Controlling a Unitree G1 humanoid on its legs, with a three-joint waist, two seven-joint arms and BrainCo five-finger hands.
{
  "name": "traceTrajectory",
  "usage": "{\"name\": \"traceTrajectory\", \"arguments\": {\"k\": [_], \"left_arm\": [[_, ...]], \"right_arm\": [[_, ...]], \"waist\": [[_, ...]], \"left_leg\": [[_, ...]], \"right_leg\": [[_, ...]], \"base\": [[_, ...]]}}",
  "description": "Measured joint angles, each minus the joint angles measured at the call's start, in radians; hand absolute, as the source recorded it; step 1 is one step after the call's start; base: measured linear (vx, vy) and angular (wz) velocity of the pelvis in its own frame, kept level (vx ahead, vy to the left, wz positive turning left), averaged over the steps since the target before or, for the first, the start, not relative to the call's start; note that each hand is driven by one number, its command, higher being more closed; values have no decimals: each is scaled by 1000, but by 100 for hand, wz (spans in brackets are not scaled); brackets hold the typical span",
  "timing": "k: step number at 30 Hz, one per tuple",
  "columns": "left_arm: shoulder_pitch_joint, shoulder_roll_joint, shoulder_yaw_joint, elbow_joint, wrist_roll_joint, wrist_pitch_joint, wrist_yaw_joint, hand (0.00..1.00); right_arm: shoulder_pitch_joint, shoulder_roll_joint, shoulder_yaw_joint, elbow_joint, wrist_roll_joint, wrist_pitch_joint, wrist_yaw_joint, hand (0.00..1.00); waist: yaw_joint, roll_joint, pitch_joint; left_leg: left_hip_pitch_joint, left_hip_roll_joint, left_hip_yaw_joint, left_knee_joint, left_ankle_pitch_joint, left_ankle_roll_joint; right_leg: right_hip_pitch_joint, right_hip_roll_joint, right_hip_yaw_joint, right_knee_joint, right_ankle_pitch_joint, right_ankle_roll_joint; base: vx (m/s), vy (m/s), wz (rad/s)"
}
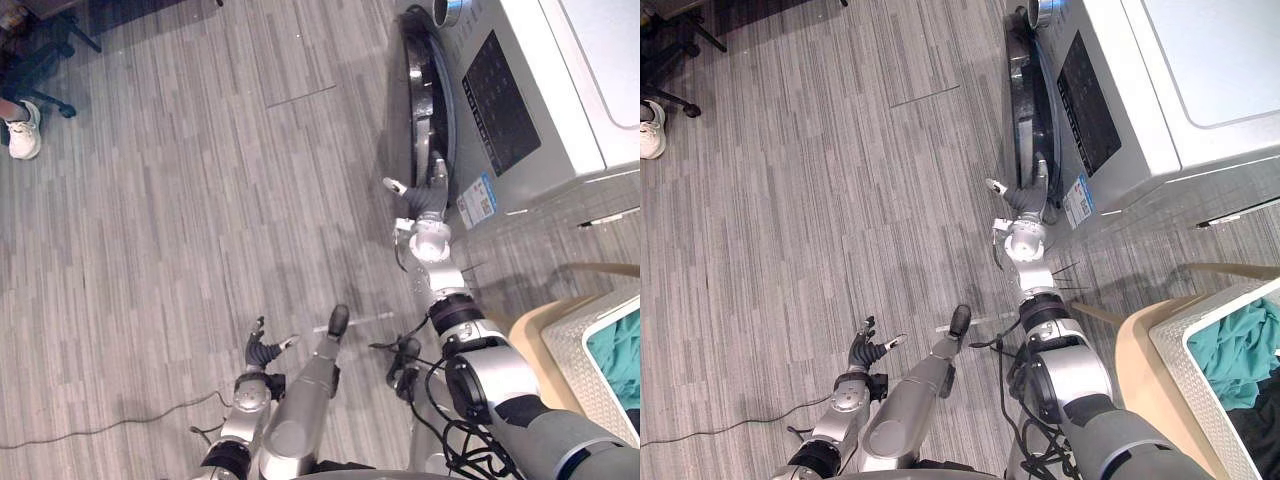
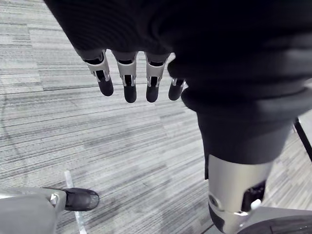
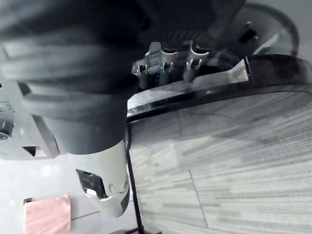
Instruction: Pick up the laundry basket with both hands and put the clothes into the washing machine.
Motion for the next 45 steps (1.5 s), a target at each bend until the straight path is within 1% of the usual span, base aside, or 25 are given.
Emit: {"name": "traceTrajectory", "arguments": {"k": [2,4,5,8,10,12,15,17,19,20,21,22,24,27,28,30,31,32,34,35,37,38,39,42,45], "left_arm": [[-5,3,-22,-22,0,-2,0,0],[-23,0,-43,-24,0,-1,-1,0],[-35,0,-61,-44,0,-1,-1,0],[-66,-16,-77,-86,1,-9,-6,0],[-70,-30,-78,-102,0,-16,-6,0],[-69,-32,-75,-102,0,-16,-6,0],[-78,-32,-74,-96,-1,-16,-7,0],[-87,-32,-69,-86,-7,-16,-7,0],[-98,-30,-63,-56,-19,-12,-6,0],[-113,-29,-61,-33,-19,-7,-6,0],[-123,-25,-59,-20,-19,-7,-5,0],[-131,-21,-59,-9,-19,-6,-5,0],[-165,0,-60,10,-19,1,-5,0],[-236,27,-62,11,-19,10,-4,0],[-255,35,-62,11,-19,10,-4,0],[-324,78,-61,12,-19,10,1,0],[-364,105,-60,20,-19,10,10,0],[-405,134,-54,32,-19,10,16,0],[-510,213,-19,88,-19,12,27,0],[-556,253,3,121,-19,12,38,0],[-673,386,22,216,-18,16,59,0],[-697,421,23,231,-18,18,61,0],[-738,479,30,251,-18,25,66,0],[-807,556,94,258,-17,48,78,0],[-850,592,149,254,3,74,76,0]], "right_arm": [[-39,33,41,0,30,16,0,0],[-98,55,132,-10,38,15,41,0],[-153,78,191,-53,37,14,77,0],[-285,116,240,-167,36,-17,124,0],[-347,129,240,-211,36,-46,132,0],[-346,129,242,-238,37,-56,132,0],[-298,78,239,-247,38,-56,131,0],[-228,45,257,-290,37,-54,135,0],[-151,17,288,-324,29,-52,151,0],[-94,-6,302,-334,24,-49,155,0],[-45,-27,315,-336,0,-49,163,0],[-20,-39,324,-336,-8,-49,169,0],[71,-90,367,-337,-43,-48,195,0],[206,-159,407,-352,-108,-49,242,0],[231,-171,416,-354,-123,-49,251,0],[292,-196,431,-358,-168,-49,284,0],[319,-208,430,-367,-191,-49,298,0],[343,-220,427,-383,-211,-49,308,0],[410,-233,384,-421,-240,-56,327,0],[439,-235,351,-435,-240,-60,330,0],[504,-253,266,-466,-239,-70,338,0],[527,-259,243,-475,-239,-74,341,0],[553,-267,199,-480,-238,-81,341,0],[642,-284,113,-556,-235,-87,335,0],[739,-284,81,-712,-227,-102,323,0]], "waist": [[9,1,0],[39,1,0],[58,2,1],[83,8,4],[86,9,4],[83,9,4],[72,9,4],[64,7,4],[50,6,5],[45,3,6],[30,1,8],[17,-1,8],[-21,-21,21],[-61,-32,28],[-66,-35,29],[-89,-45,35],[-98,-49,37],[-108,-59,43],[-121,-81,54],[-138,-95,59],[-183,-125,64],[-190,-133,65],[-200,-146,67],[-221,-156,72],[-217,-157,73]], "left_leg": [[-10,-10,-45,0,6,-10],[-16,-21,-74,1,9,-16],[-20,-30,-103,4,14,-20],[-34,-59,-172,31,14,-29],[-34,-82,-202,36,15,-31],[-37,-87,-204,35,15,-31],[-38,-83,-187,34,15,-31],[-46,-66,-153,33,15,-31],[-50,-37,-105,28,16,-30],[-49,-9,-59,22,16,-30],[-48,17,-30,16,16,-30],[-47,28,-15,15,16,-30],[-26,70,49,-6,16,-28],[-10,95,110,-20,17,-27],[-7,98,123,-21,17,-27],[-3,110,156,-32,16,-27],[-3,115,170,-42,19,-24],[-3,121,186,-45,22,-20],[-4,125,218,-45,22,-19],[-6,127,228,-45,22,-19],[-26,127,242,-41,25,-16],[-32,129,248,-40,25,-16],[-38,130,261,-39,25,-15],[-62,140,263,-32,24,-14],[-113,154,266,9,7,-6]], "right_leg": [[0,-19,-46,33,-31,-6],[2,-39,-84,71,-65,-14],[8,-54,-113,93,-90,-17],[36,-87,-190,134,-140,-19],[53,-111,-217,161,-169,-13],[51,-117,-219,167,-175,-14],[42,-114,-202,161,-173,-14],[17,-95,-166,147,-153,-17],[-5,-59,-117,110,-119,-23],[-21,-24,-68,73,-84,-26],[-25,11,-36,34,-48,-33],[-26,28,-20,13,-30,-34],[-27,83,50,-57,29,-40],[-36,118,116,-103,70,-37],[-39,121,127,-105,74,-37],[-54,136,159,-118,91,-41],[-64,146,175,-127,99,-34],[-71,152,189,-133,111,-42],[-83,167,218,-143,128,-40],[-90,170,228,-142,133,-44],[-112,174,244,-148,146,-42],[-118,177,250,-154,151,-39],[-126,180,262,-164,160,-36],[-131,186,265,-199,181,-34],[-148,196,264,-228,202,-34]], "base": [[20,-157,73],[29,-152,78],[32,-143,80],[34,-173,100],[4,-138,69],[-25,-78,15],[-63,-30,-17],[-77,-11,-60],[-68,3,-97],[-80,4,-123],[-78,-2,-125],[-78,-2,-112],[-95,-1,-108],[-100,-2,-80],[-79,-11,-65],[-79,-21,-52],[-59,-25,-46],[-74,-36,-53],[-47,-22,-50],[-22,-18,-36],[-17,-21,-24],[0,-1,-25],[13,9,-25],[17,4,-11],[7,-5,-5]]}}
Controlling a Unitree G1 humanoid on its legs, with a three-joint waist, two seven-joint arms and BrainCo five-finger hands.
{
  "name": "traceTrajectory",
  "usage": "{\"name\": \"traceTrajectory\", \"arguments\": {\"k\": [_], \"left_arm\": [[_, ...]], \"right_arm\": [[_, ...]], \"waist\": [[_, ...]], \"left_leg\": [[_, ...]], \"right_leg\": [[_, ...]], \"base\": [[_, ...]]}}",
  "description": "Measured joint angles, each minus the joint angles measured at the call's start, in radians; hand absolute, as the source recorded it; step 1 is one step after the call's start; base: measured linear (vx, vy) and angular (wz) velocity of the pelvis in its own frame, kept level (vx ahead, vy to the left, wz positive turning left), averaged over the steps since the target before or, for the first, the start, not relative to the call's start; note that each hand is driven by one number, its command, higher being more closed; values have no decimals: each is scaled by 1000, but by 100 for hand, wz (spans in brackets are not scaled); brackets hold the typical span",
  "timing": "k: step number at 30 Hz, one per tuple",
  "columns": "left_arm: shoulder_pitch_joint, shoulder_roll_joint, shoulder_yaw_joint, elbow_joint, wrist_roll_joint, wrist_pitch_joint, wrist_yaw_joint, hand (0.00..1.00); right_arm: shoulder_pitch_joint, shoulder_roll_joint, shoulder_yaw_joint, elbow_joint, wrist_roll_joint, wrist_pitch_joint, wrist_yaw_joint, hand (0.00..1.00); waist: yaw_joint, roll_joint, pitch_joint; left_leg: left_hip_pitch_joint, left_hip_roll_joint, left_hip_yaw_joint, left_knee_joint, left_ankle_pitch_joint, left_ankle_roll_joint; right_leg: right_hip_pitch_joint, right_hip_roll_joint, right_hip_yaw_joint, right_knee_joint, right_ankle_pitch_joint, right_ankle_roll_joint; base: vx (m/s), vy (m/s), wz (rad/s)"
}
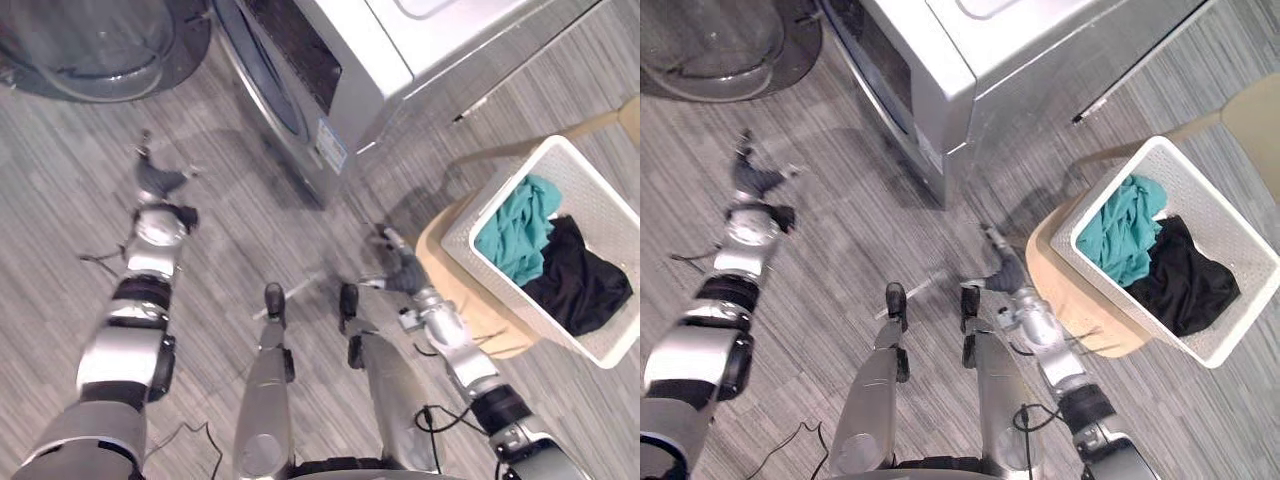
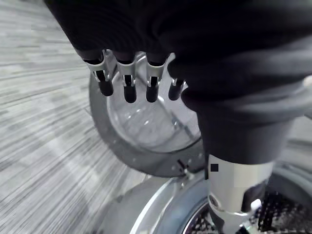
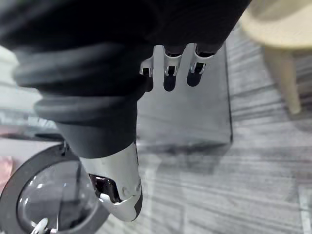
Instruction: Pick up the laundry basket with both hands and put the clothes into the washing machine.
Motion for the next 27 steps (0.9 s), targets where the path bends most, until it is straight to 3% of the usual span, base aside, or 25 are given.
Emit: {"name": "traceTrajectory", "arguments": {"k": [6,16,23,25,27], "left_arm": [[-7,52,161,-62,99,48,-9,0],[43,68,381,-80,144,90,-43,0],[162,76,410,-108,157,95,-44,0],[206,33,378,-158,157,92,-43,0],[286,-56,313,-220,152,73,-43,0]], "right_arm": [[168,59,-66,-302,1,-41,-2,0],[268,115,-91,-430,51,-47,-1,0],[322,119,-112,-454,70,-55,4,0],[320,122,-113,-454,70,-55,1,0],[298,124,-113,-453,69,-54,-3,0]], "waist": [[15,-35,18],[56,-36,18],[62,-40,16],[70,-40,15],[80,-41,14]], "left_leg": [[-102,37,-1,138,-72,-5],[-144,71,31,228,-113,3],[-110,75,43,235,-120,6],[-85,75,51,233,-121,8],[-36,75,67,232,-127,10]], "right_leg": [[-15,27,-12,-37,12,11],[-5,40,-32,-39,14,11],[33,42,-31,-42,12,13],[55,42,-25,-44,12,13],[94,42,-10,-44,12,13]], "base": [[3,-5,-7],[58,3,1],[2,-1,-1],[14,-4,-3],[27,-7,-11]]}}
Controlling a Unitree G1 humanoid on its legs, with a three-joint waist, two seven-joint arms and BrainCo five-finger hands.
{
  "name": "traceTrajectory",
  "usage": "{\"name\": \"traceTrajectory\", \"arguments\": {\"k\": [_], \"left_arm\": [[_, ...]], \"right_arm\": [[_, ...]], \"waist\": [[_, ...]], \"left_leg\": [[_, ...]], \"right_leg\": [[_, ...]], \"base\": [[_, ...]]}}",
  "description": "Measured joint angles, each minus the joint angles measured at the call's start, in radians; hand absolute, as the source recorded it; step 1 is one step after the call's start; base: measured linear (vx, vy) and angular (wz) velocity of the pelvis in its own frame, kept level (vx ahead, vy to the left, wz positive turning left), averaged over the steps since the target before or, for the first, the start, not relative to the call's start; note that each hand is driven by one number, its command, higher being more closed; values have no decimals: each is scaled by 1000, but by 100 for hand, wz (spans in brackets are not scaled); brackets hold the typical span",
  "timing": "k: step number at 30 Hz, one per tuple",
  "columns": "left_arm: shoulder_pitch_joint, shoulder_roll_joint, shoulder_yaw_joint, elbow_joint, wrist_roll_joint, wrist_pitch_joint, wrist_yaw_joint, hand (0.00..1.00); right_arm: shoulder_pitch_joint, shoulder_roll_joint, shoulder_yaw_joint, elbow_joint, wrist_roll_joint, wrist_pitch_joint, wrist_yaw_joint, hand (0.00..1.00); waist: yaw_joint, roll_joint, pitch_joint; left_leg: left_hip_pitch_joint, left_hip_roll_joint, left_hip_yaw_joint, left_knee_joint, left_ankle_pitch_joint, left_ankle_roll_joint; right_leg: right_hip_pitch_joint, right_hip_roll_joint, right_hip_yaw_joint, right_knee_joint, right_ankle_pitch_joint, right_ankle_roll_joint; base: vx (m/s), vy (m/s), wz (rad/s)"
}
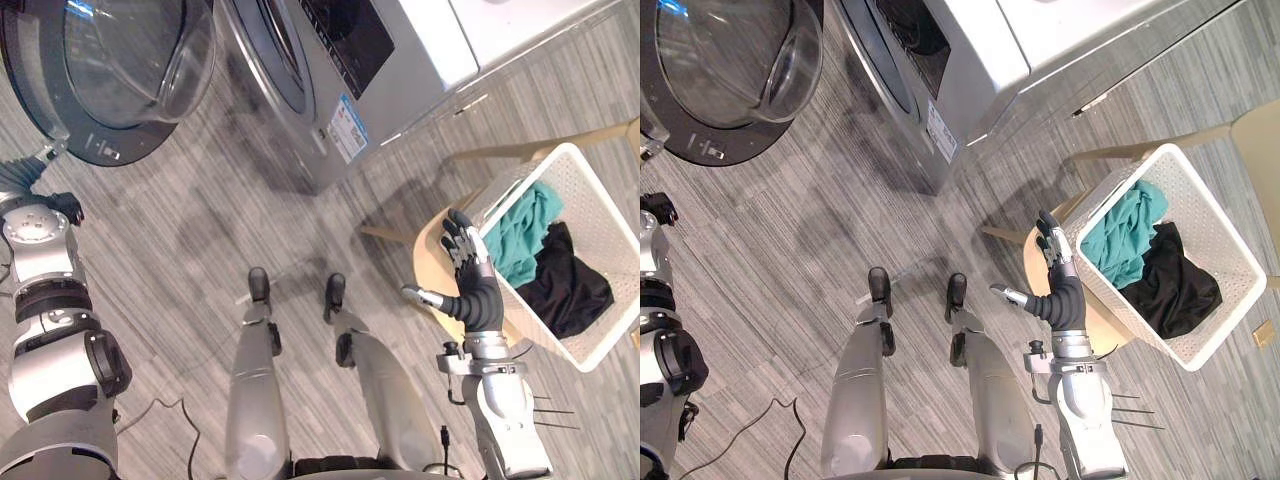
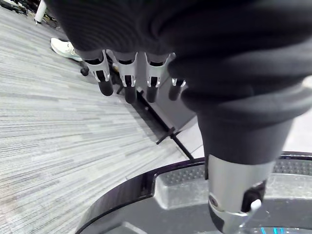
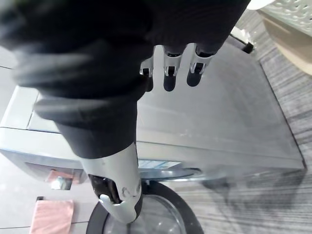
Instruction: Pick up the laundry basket with both hands and put the clothes into the washing machine.
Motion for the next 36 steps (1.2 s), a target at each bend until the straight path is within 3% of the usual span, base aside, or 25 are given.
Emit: {"name": "traceTrajectory", "arguments": {"k": [4,6,8,12,13,15,17,19,20,21,23,24,26,28,29,30,31,33,36], "left_arm": [[221,-177,-134,-91,-33,-37,-5,0],[406,-298,-210,-104,-49,-60,-25,0],[538,-370,-249,-118,-56,-73,-30,0],[711,-436,-303,-139,-56,-78,-64,0],[751,-446,-306,-138,-56,-82,-70,0],[768,-453,-322,-116,-56,-87,-77,0],[763,-454,-336,-53,-52,-93,-94,0],[763,-455,-334,2,-47,-95,-110,0],[767,-461,-334,37,-35,-95,-113,0],[770,-468,-333,78,-28,-93,-116,0],[766,-479,-327,101,-26,-94,-124,0],[759,-483,-335,107,-20,-96,-131,0],[756,-486,-343,106,-21,-108,-133,0],[754,-493,-345,110,-20,-112,-133,0],[754,-495,-347,111,-20,-112,-133,0],[754,-498,-366,114,-21,-112,-132,0],[748,-508,-379,132,-24,-112,-136,0],[734,-505,-387,154,-21,-111,-135,0],[731,-505,-406,155,-22,-113,-134,0]], "right_arm": [[-52,28,-2,23,-1,-2,-18,0],[-79,29,-2,122,-3,0,-18,0],[-106,25,-5,193,-13,0,-23,0],[-147,-3,-17,306,-113,18,-43,0],[-175,-15,-9,365,-167,29,-48,0],[-201,-22,-1,413,-217,44,-59,0],[-213,-30,17,452,-277,59,-59,0],[-216,-41,54,486,-323,65,-59,0],[-215,-54,76,511,-356,66,-60,0],[-210,-65,93,537,-374,73,-60,0],[-204,-71,101,561,-394,97,-62,0],[-208,-73,106,570,-399,102,-65,0],[-212,-72,99,589,-422,108,-83,0],[-213,-71,97,629,-455,118,-89,0],[-213,-72,96,633,-456,121,-89,0],[-217,-75,96,650,-470,129,-97,0],[-238,-84,96,696,-492,139,-104,0],[-243,-81,97,719,-505,149,-102,0],[-327,-83,107,814,-516,156,-107,0]], "waist": [[-7,-4,-39],[-26,-1,-105],[-33,8,-133],[-40,34,-176],[-34,40,-193],[-29,54,-217],[-31,68,-232],[-30,72,-252],[-30,80,-257],[-30,96,-260],[-30,100,-262],[-30,102,-263],[-27,100,-264],[-27,102,-265],[-27,104,-266],[-24,117,-272],[-20,135,-283],[-21,122,-286],[-15,129,-280]], "left_leg": [[85,1,66,1,-26,8],[148,0,135,6,-59,14],[205,9,199,24,-105,20],[333,47,355,17,-151,20],[394,66,427,5,-159,7],[445,76,481,3,-175,-12],[507,97,533,5,-184,-23],[536,140,559,78,-185,-26],[537,192,549,189,-184,-24],[522,246,498,315,-161,13],[455,267,370,483,-77,96],[408,232,272,537,-127,53],[360,152,165,510,-198,32],[349,52,80,292,-217,10],[350,41,69,251,-215,7],[362,3,25,83,-179,-28],[365,-19,-2,-33,-69,-11],[379,-59,0,-63,-61,-8],[381,-112,9,-93,-53,16]], "right_leg": [[43,-1,66,12,-5,7],[63,5,143,14,-13,19],[80,11,191,20,-25,15],[146,-108,-114,14,-65,-57],[187,-159,-268,14,-69,-63],[226,-182,-371,9,-68,-62],[259,-158,-337,-7,-36,-19],[272,-123,-275,-14,-43,-18],[293,-97,-236,-24,-49,-25],[324,-63,-198,-33,-53,-32],[370,-40,-133,-59,-52,-42],[386,-41,-97,-72,-52,-44],[401,-50,-47,-85,-52,-44],[427,-71,-19,-95,-46,-33],[427,-72,-17,-96,-46,-31],[427,-74,-13,-101,-42,-19],[431,-69,5,-118,-44,21],[445,-97,3,-147,-37,50],[436,-149,4,-149,-37,84]], "base": [[3,15,-43],[32,51,-86],[44,87,-113],[56,75,-117],[138,16,-119],[133,10,-115],[158,-21,-105],[148,-113,-109],[189,-168,-124],[170,-131,-118],[200,-69,-99],[208,-11,-91],[223,38,-78],[180,84,-57],[142,150,-37],[143,247,-41],[144,257,-38],[115,188,4],[58,173,14]]}}
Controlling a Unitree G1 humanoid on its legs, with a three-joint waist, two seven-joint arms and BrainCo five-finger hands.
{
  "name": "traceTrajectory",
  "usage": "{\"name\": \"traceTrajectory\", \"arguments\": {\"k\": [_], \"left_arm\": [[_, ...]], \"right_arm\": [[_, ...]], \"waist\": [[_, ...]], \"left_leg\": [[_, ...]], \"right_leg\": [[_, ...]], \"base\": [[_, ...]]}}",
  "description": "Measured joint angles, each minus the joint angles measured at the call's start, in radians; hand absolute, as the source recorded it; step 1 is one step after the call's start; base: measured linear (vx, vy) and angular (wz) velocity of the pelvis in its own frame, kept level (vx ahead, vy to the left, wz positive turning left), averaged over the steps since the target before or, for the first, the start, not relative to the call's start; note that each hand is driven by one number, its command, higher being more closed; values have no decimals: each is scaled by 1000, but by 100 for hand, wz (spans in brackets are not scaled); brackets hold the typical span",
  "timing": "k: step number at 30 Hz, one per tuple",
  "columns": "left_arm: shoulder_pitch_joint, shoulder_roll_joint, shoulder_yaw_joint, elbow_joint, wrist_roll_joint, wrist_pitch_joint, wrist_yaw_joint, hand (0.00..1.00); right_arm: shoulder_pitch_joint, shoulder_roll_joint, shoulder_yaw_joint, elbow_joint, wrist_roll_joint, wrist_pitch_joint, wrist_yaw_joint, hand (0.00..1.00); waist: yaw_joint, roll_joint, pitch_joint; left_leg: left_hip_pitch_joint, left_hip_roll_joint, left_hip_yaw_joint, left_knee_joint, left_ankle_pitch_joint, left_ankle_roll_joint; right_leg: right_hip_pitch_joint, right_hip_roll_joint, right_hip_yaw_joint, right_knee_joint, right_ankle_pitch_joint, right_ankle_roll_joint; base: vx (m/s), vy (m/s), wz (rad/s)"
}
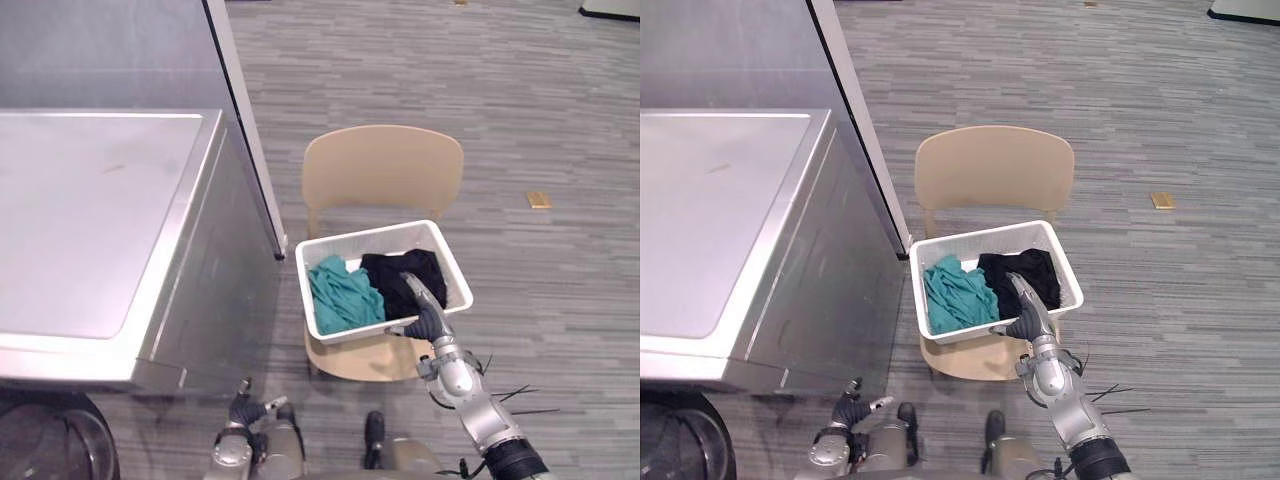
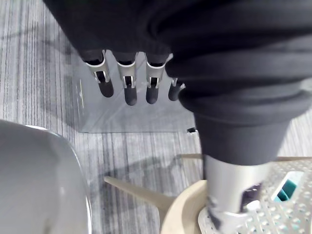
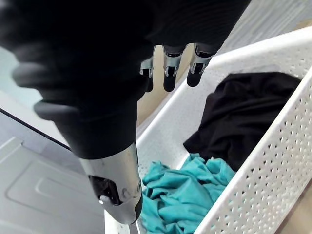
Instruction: Pick up the laundry basket with both hands and put the clothes into the washing machine.
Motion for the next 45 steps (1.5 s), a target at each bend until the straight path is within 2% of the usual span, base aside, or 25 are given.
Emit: {"name": "traceTrajectory", "arguments": {"k": [1,4,6,9,11,13,15,20,21,26,31,34,37,40,44,45], "left_arm": [[-12,7,0,0,0,0,0,0],[-55,28,1,0,-4,1,1,0],[-115,45,4,-2,-16,0,5,0],[-150,54,5,-2,-45,-2,17,0],[-158,53,6,-1,-57,-3,27,0],[-161,50,6,3,-75,-5,28,0],[-178,37,6,4,-95,-18,31,0],[-229,-7,6,0,-132,-37,50,0],[-237,-14,6,-6,-135,-38,50,0],[-258,-58,4,-15,-134,-41,48,0],[-265,-73,3,-31,-133,-40,48,0],[-272,-86,2,-31,-134,-33,50,0],[-272,-86,-4,-30,-133,-24,50,0],[-269,-64,-4,-25,-133,-20,50,0],[-242,-25,-4,-23,-130,-1,47,0],[-217,-20,-4,-23,-130,3,47,0]], "right_arm": [[-61,0,14,50,0,9,-3,0],[-243,-7,41,178,0,16,-21,0],[-423,-35,41,289,0,34,-32,0],[-587,-86,57,414,4,59,-40,0],[-641,-108,57,476,5,63,-44,0],[-693,-116,57,535,7,77,-50,0],[-740,-133,60,585,15,82,-62,0],[-802,-157,123,610,44,94,-66,0],[-820,-156,153,620,43,94,-68,100],[-868,-164,236,608,32,93,-68,100],[-865,-143,235,593,41,94,-67,100],[-825,-131,186,539,63,99,-68,100],[-770,-128,72,438,105,101,-82,100],[-717,-122,-12,286,165,100,-109,100],[-556,-69,-86,15,255,82,-130,100],[-479,-34,-98,-67,283,67,-129,100]], "waist": [[12,4,18],[16,10,76],[36,22,171],[53,32,225],[72,37,232],[73,46,238],[100,50,240],[131,69,252],[136,68,259],[147,66,264],[150,65,264],[150,64,265],[143,62,265],[119,46,266],[92,11,263],[89,-7,245]], "left_leg": [[-5,-12,4,-9,4,11],[-79,-16,7,8,15,30],[-145,-14,4,27,24,43],[-215,-17,-1,29,45,59],[-248,-24,-10,29,50,62],[-276,-29,-29,28,57,67],[-315,-34,-36,27,66,66],[-370,-48,-77,-23,113,62],[-372,-49,-85,-39,124,56],[-373,-46,-113,-103,168,40],[-359,-34,-125,-130,187,28],[-329,-29,-126,-135,188,27],[-274,-29,-121,-161,196,24],[-230,-27,-113,-180,202,22],[-134,-23,-105,-239,217,20],[-103,-22,-92,-250,216,20]], "right_leg": [[-19,-11,4,0,5,8],[-91,-16,13,24,17,13],[-158,-15,18,46,30,12],[-227,-17,14,56,42,12],[-256,-19,6,56,45,12],[-273,-24,-6,56,45,12],[-309,-26,-12,57,45,12],[-368,-34,-57,68,43,9],[-380,-34,-61,83,36,0],[-413,-40,-95,128,6,-12],[-417,-31,-110,156,-11,-22],[-395,-27,-109,161,-13,-26],[-355,-27,-102,158,-13,-26],[-317,-21,-89,138,-12,-25],[-241,-10,-76,103,-6,-23],[-215,-8,-65,88,-6,-23]], "base": [[-8,144,-5],[-67,85,-5],[-128,56,-2],[-87,29,5],[-2,14,13],[28,15,22],[28,14,10],[2,-6,26],[-21,-23,22],[-31,-48,20],[-6,-62,7],[3,-33,-4],[-13,-7,-5],[-37,-1,-8],[6,-5,-10],[76,2,-23]]}}
